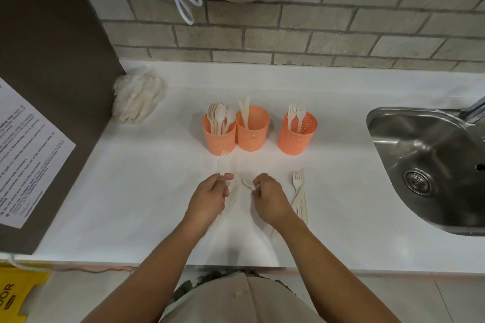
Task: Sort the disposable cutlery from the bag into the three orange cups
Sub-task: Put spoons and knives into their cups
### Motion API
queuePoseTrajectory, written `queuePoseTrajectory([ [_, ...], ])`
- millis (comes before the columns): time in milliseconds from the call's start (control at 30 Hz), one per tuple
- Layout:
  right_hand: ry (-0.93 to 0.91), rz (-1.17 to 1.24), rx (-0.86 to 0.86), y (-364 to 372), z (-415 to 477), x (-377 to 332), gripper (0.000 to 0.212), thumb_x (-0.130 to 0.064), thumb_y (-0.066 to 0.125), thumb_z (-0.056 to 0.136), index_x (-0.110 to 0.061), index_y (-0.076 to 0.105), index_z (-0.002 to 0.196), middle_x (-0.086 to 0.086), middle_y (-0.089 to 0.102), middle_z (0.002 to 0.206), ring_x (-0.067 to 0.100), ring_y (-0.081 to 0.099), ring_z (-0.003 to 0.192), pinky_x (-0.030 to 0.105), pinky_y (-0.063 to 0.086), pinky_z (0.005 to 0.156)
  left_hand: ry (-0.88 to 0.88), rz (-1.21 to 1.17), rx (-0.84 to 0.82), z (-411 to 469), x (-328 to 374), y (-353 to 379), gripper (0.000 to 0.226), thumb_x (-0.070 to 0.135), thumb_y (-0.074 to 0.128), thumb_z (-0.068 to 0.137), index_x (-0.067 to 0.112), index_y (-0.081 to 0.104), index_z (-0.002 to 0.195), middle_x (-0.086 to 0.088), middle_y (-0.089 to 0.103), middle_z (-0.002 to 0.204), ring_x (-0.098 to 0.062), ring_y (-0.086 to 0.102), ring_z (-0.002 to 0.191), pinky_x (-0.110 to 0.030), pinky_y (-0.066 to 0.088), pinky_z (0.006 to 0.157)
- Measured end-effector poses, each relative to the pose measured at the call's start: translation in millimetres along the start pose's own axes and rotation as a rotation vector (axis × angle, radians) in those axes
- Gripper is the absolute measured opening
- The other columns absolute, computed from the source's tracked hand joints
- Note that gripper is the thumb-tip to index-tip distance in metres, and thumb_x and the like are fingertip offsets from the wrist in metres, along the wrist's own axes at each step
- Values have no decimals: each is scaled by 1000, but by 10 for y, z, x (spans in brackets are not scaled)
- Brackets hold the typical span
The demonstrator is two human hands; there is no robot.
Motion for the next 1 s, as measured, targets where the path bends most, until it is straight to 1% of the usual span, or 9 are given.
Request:
queuePoseTrajectory([
  [100, -31, 147, 164, -116, -17, -122, 12, -3, 56, 96, -14, 55, 98, 3, 57, 85, 16, 51, 73, 27, 38, 67, -20, -24, 8, 29, 36, 54, 30, 22, 42, 109, 25, 72, 111, -1, 63, 84, -15, 56, 70, -31, 51, 67],
  [200, -19, 269, 213, -150, -28, -222, 10, -8, 62, 95, -16, 57, 97, 5, 62, 69, 17, 58, 65, 19, 43, 62, 1, 40, -8, 60, 71, 166, 29, 24, 42, 108, 23, 71, 109, -2, 72, 97, -18, 67, 81, -33, 59, 72],
  [267, -30, 293, 230, -145, -31, -278, 13, -11, 62, 96, -14, 54, 85, 6, 62, 62, 17, 55, 57, 20, 43, 58, 14, 125, -38, 53, 107, 279, 31, 28, 40, 106, 22, 70, 101, -2, 74, 92, -22, 71, 81, -37, 60, 71],
  [333, -48, 273, 220, -138, -32, -314, 27, -11, 57, 99, -10, 50, 72, 5, 57, 59, 17, 51, 55, 28, 43, 57, 6, 149, -46, 28, 139, 392, 33, 28, 39, 107, 16, 62, 88, -6, 68, 76, -23, 66, 63, -31, 52, 56],
  [467, -57, 274, 172, -246, -3, -272, 30, -7, 49, 100, 2, 62, 74, 14, 65, 74, 28, 62, 71, 42, 50, 68, -27, 200, 9, 40, 104, 474, 33, 23, 36, 108, 17, 59, 86, 2, 59, 76, -16, 54, 66, -32, 42, 65],
  [567, 33, 182, 329, -523, 53, 17, 18, -8, 54, 98, -2, 71, 101, 16, 69, 100, 31, 65, 88, 34, 50, 80, -96, 97, -14, 17, 64, 473, 35, 34, 37, 110, 21, 68, 101, 4, 57, 85, -13, 49, 66, -29, 40, 60],
  [667, 220, -17, 269, -700, 125, 422, 32, -14, 58, 96, 0, 60, 124, 20, 54, 121, 41, 64, 98, 41, 53, 88, -146, 55, -91, -42, 56, 513, 33, 44, 43, 107, 22, 68, 106, 1, 51, 82, -15, 41, 61, -27, 33, 52],
  [800, 337, -207, 83, -717, 162, 641, 33, -23, 58, 94, -1, 52, 117, 19, 50, 118, 42, 59, 105, 46, 54, 88, -117, 24, -150, -90, 49, 589, 31, 33, 42, 108, 22, 70, 105, -2, 46, 79, -15, 35, 58, -28, 26, 50],
  [1000, 289, -148, 178, -676, 227, 654, 6, -7, 55, 88, -6, 49, 88, 17, 62, 92, 36, 62, 86, 33, 45, 67, -84, 56, -151, -115, 67, 571, 33, 29, 40, 108, 21, 71, 102, 0, 47, 73, -16, 37, 59, -28, 28, 50],
])
Point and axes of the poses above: each hand's wrist, its own z-axis towards the middle knuckle, its own y-axis out of the palm, x = y × z, the point moved 4 cm from there along z, towards the middle knuckle
